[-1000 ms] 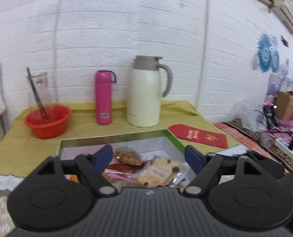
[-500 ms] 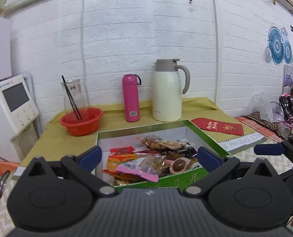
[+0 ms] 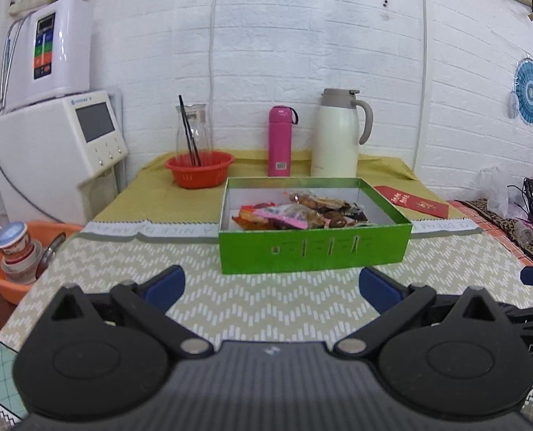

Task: Organize snacks

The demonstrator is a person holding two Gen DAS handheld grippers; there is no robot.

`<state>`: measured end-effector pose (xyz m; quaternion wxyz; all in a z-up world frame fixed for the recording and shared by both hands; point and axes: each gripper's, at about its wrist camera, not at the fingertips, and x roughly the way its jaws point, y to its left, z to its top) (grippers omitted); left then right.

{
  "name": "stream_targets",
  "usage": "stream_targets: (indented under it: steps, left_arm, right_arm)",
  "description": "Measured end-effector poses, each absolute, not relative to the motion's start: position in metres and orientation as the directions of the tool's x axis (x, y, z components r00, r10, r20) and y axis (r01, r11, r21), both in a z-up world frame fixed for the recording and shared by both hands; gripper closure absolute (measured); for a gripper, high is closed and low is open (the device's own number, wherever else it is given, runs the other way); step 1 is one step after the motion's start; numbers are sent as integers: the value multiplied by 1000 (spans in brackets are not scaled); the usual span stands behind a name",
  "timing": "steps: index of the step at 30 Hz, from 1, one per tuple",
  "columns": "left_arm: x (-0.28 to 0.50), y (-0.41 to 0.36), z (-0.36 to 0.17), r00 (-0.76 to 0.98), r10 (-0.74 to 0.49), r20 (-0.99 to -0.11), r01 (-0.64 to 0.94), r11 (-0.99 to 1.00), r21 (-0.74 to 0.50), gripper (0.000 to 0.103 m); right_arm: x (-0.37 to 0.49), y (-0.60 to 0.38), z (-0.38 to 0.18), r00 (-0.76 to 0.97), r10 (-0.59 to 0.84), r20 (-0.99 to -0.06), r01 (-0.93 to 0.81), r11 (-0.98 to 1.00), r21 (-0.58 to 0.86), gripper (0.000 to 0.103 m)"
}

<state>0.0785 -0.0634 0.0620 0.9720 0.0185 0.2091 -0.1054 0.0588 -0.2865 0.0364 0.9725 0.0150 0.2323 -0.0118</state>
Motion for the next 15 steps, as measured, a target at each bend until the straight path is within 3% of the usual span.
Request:
stream_targets:
  steps: [15]
  left_arm:
    - [68, -49, 48, 880, -169, -444, 190, 982, 3, 0]
  right_arm:
    - [48, -272, 27, 896, -71, -438, 80, 997, 2, 0]
